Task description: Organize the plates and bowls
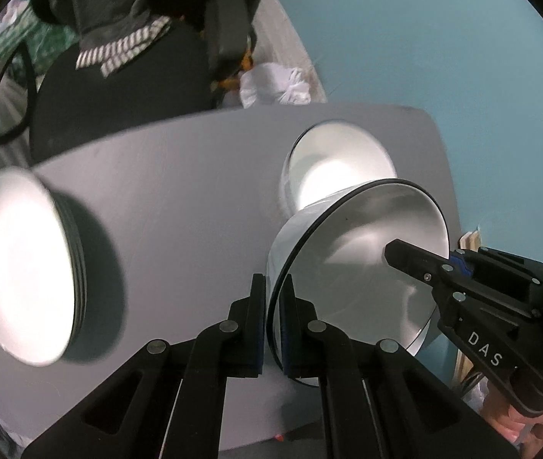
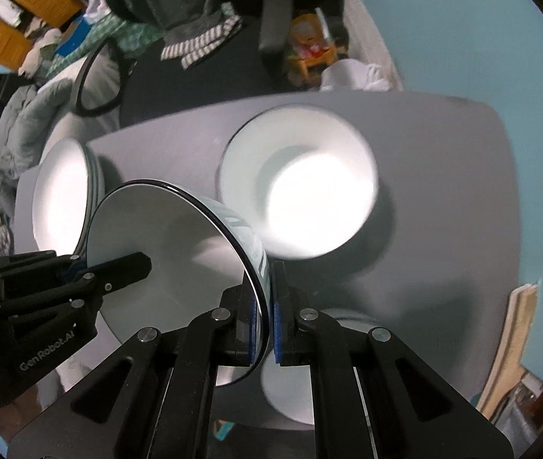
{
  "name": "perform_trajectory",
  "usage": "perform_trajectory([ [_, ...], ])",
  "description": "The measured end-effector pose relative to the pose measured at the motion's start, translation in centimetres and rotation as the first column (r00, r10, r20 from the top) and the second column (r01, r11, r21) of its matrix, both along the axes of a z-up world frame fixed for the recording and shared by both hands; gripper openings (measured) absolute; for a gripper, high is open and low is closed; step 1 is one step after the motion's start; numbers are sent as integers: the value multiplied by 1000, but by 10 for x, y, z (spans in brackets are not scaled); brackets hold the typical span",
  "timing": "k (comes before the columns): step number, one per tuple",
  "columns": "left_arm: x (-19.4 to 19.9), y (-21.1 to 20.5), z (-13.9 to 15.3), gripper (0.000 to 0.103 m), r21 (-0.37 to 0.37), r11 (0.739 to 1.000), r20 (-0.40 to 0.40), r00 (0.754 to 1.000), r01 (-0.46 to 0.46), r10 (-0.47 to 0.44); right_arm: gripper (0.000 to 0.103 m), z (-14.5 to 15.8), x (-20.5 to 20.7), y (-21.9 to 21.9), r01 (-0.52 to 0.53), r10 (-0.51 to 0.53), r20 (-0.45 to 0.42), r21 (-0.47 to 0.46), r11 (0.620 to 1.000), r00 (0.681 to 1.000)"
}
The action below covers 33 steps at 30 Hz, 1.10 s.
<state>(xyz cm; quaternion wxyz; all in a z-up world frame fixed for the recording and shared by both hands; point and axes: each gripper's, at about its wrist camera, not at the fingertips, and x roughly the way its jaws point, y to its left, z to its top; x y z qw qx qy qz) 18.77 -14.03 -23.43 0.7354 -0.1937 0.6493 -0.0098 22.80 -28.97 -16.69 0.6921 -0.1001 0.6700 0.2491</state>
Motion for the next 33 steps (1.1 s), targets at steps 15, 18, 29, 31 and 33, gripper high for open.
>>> perform_trajectory([
  [15, 59, -17, -14, 6, 66, 997, -6, 999, 37, -36, 6, -18, 60, -12, 67, -68, -26, -14, 998, 997],
  [18, 62, -17, -21, 6, 71, 997, -24, 999, 33, -31, 6, -23, 64, -13, 63, -64, -42, -23, 998, 997],
  [29, 72, -19, -29, 6, 63, 997, -58, 998, 43, -39, 6, -32, 75, -16, 62, -66, -86, -44, 997, 994],
  [31, 74, -19, -30, 6, 60, 997, -68, 997, 52, -47, 6, -32, 77, -17, 69, -72, -96, -39, 997, 993],
  [33, 75, -19, -30, 10, 55, 997, -77, 996, 56, -52, 8, -32, 79, -17, 73, -77, -110, -39, 997, 991],
])
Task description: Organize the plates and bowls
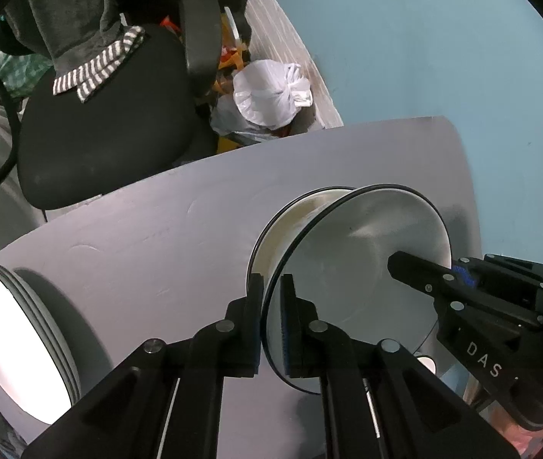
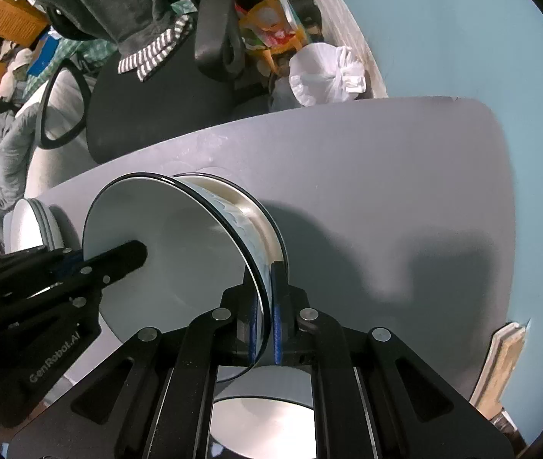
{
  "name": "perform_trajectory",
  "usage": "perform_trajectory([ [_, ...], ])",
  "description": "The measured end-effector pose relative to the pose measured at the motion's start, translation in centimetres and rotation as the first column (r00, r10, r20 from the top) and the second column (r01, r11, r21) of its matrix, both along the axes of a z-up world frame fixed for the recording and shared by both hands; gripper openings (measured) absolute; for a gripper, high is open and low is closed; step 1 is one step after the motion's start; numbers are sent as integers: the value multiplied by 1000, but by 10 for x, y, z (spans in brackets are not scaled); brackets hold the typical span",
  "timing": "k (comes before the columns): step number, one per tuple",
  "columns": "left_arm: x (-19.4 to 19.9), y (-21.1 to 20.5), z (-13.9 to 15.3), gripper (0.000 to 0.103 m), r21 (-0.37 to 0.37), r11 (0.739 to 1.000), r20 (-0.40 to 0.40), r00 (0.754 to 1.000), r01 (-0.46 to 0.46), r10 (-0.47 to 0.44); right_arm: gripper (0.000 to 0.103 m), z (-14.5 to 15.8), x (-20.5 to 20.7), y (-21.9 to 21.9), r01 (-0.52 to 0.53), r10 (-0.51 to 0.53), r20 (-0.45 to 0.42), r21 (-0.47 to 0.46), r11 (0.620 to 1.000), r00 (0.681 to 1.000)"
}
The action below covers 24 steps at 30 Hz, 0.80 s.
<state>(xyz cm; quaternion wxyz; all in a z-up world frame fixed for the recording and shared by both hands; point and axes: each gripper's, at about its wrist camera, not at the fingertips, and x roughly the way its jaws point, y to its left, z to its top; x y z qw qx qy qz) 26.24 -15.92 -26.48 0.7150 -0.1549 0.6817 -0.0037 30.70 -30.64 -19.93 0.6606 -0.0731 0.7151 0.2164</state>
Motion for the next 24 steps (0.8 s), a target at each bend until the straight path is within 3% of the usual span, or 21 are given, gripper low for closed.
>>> perform_trajectory([
  [7, -1, -3, 5, 12, 23, 999, -14, 1000, 26, -26, 18, 3, 4, 3, -6, 6, -33, 2, 1000, 999],
  [9, 0, -3, 9, 37, 68, 997, -13, 999, 30, -29, 21, 5, 5, 3, -5, 5, -24, -1, 1000, 1000],
  [10, 1, -3, 13, 39, 91, 995, 3, 999, 33, -33, 24, 6, 6, 3, -3, 3, -18, 0, 1000, 1000],
  [16, 1, 2, 21, 39, 110, 993, 19, 999, 43, -45, 24, 13, 11, 2, 14, -14, -9, 22, 1000, 1000],
  [20, -6, 6, 34, 40, 113, 993, 42, 999, 21, -26, 25, 28, 8, 2, 2, -3, 48, 16, 1000, 999],
  [24, -15, 5, 54, 46, 115, 993, 81, 997, 1, -10, 35, 48, 4, 2, -12, 12, 119, 1, 1000, 993],
])
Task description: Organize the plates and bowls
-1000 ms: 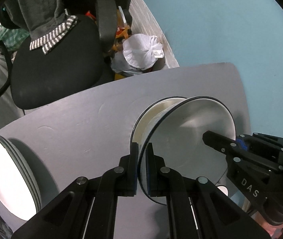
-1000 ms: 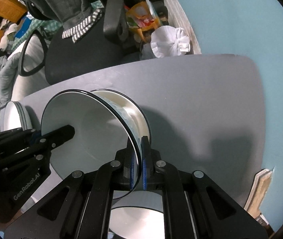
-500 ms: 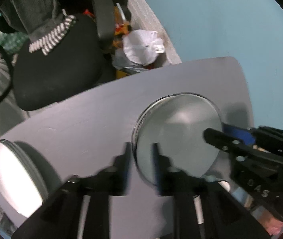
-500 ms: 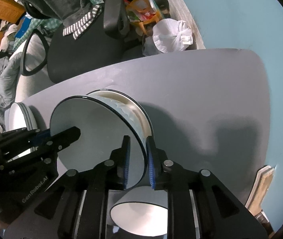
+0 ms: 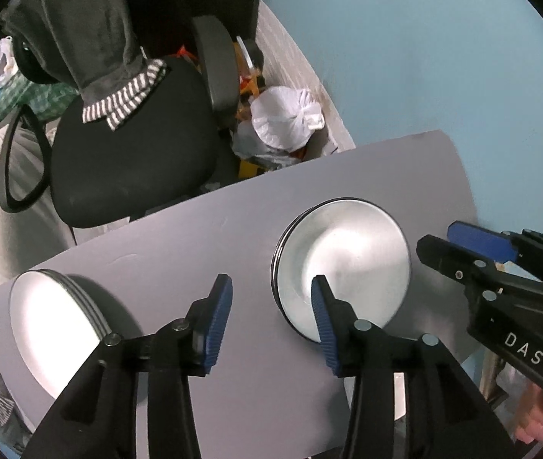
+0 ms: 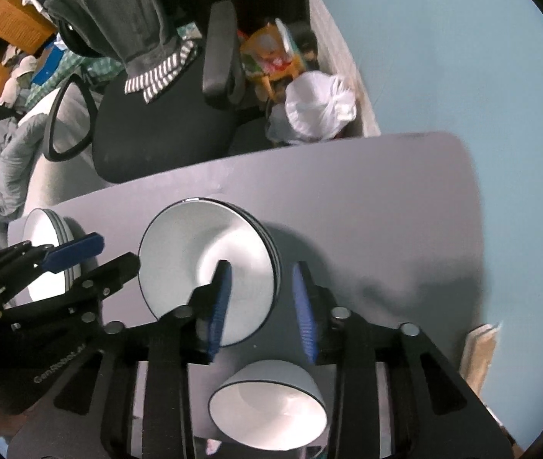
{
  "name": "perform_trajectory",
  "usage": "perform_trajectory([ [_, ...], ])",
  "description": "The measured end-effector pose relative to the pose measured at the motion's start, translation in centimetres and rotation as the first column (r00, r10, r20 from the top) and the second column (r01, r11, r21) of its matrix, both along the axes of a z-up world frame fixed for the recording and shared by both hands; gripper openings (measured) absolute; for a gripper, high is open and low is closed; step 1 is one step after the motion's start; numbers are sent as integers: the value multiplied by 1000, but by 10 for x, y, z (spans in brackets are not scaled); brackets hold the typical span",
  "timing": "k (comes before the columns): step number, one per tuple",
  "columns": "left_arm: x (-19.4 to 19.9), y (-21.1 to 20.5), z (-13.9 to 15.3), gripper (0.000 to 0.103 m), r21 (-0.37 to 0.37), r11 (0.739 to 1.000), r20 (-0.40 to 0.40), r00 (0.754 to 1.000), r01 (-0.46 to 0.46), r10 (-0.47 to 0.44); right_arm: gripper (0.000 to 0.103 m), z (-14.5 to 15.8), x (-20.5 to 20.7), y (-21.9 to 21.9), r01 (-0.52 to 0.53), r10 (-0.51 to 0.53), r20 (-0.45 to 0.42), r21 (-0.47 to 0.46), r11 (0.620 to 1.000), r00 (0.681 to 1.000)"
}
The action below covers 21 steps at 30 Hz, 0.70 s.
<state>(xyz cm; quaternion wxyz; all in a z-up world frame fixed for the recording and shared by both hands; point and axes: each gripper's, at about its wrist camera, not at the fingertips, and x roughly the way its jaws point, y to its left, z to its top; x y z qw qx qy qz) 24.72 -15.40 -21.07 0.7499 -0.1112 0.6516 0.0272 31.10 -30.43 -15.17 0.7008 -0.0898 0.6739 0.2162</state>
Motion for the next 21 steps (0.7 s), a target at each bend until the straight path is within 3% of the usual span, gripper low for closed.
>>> perform_trajectory([
  [4, -11, -1, 29, 52, -7, 1000, 65, 998, -8, 9, 48, 21, -5, -2, -7, 7, 69, 0, 1000, 998],
  [14, -32, -6, 86, 63, -10, 1000, 204, 979, -6, 8, 59, 75, -23, -7, 8, -10, 197, 10, 1000, 980],
  [21, -47, -10, 112, 64, 14, 1000, 263, 964, 23, -26, 61, 100, -36, -9, 32, -40, 240, 38, 999, 970],
])
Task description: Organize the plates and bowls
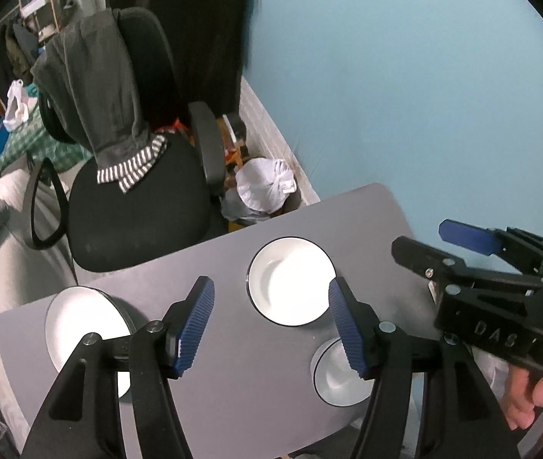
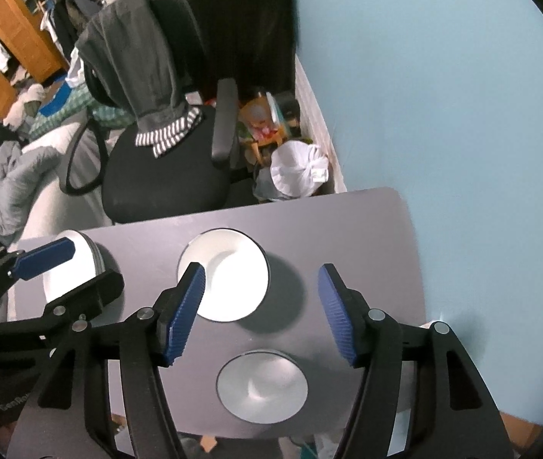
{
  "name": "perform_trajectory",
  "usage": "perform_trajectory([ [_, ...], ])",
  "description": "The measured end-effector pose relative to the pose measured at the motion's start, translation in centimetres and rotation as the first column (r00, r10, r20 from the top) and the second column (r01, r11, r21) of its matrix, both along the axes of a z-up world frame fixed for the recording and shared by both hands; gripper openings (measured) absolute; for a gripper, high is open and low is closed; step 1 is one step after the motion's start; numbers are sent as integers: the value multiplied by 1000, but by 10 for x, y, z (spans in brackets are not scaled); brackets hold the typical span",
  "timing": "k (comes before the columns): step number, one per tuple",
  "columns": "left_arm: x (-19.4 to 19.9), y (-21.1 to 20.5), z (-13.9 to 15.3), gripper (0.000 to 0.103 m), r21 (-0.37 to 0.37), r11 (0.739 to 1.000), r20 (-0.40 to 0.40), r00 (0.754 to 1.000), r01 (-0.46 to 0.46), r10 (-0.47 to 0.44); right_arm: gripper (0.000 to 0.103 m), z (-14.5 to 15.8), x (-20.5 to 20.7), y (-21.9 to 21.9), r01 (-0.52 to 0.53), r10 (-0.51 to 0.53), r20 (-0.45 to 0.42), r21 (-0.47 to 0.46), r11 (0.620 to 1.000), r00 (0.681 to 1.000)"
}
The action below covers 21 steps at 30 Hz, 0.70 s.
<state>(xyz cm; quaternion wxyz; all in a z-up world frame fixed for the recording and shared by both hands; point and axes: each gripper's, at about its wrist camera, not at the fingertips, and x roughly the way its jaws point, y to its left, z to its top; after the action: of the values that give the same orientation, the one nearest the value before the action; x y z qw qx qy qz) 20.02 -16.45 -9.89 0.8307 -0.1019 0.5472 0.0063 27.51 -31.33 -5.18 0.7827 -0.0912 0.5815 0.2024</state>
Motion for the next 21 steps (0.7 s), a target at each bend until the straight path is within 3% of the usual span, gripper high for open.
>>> perform_trajectory([
  [9, -18, 4, 11, 64, -40, 999, 33, 999, -13, 15, 66, 30, -15, -9, 43, -45, 83, 23, 999, 996],
  [21, -37, -2, 27, 64, -46, 998, 92, 995, 52, -48, 66, 38, -38, -25, 90, -92, 110, 28, 996, 990],
])
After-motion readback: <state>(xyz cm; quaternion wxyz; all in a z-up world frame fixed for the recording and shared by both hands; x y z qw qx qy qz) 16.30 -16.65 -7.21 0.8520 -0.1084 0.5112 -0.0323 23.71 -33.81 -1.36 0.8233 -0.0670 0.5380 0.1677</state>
